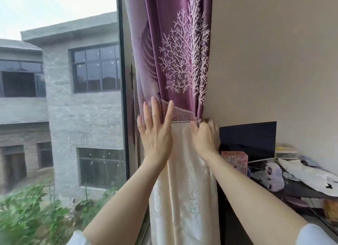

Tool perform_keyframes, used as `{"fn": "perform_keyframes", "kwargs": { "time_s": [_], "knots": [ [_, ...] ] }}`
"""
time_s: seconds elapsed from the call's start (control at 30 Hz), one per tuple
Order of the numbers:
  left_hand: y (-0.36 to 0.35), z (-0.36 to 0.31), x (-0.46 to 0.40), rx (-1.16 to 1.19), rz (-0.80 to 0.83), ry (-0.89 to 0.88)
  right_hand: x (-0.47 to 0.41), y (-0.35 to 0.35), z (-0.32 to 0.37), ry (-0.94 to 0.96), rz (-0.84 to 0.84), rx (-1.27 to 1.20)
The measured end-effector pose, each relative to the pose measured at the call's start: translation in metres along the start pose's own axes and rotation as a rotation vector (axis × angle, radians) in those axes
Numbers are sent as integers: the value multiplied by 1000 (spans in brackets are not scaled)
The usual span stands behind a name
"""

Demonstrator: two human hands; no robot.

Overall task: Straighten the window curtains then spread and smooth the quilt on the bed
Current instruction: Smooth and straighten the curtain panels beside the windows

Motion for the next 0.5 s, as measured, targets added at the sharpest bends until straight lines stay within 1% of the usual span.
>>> {"fn": "perform_keyframes", "kwargs": {
  "time_s": [0.07, 0.13, 0.23, 0.37, 0.5],
  "knots": [
    [-28, -7, -9, 11, 61, -44, -16, -11, -15, 36, -15, -11],
    [-66, -13, -17, 75, 120, -65, -34, -29, -35, 37, -27, 1],
    [-119, -19, -30, 146, 200, -44, -60, -55, -60, 58, -27, -16],
    [-188, -27, -45, 113, 209, -11, -105, -99, -89, 162, 12, -110],
    [-253, -32, -69, 153, 206, 3, -157, -145, -121, 266, 52, -153]
  ]
}}
Point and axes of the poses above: each hand's wrist, its own x-axis away from the middle knuckle, its own y-axis out of the back of the hand, z = x × y, the point moved 3 cm from there along -x, towards the middle knuckle, and after that the axes turned 4 degrees about -x, right-handed, at the moved point
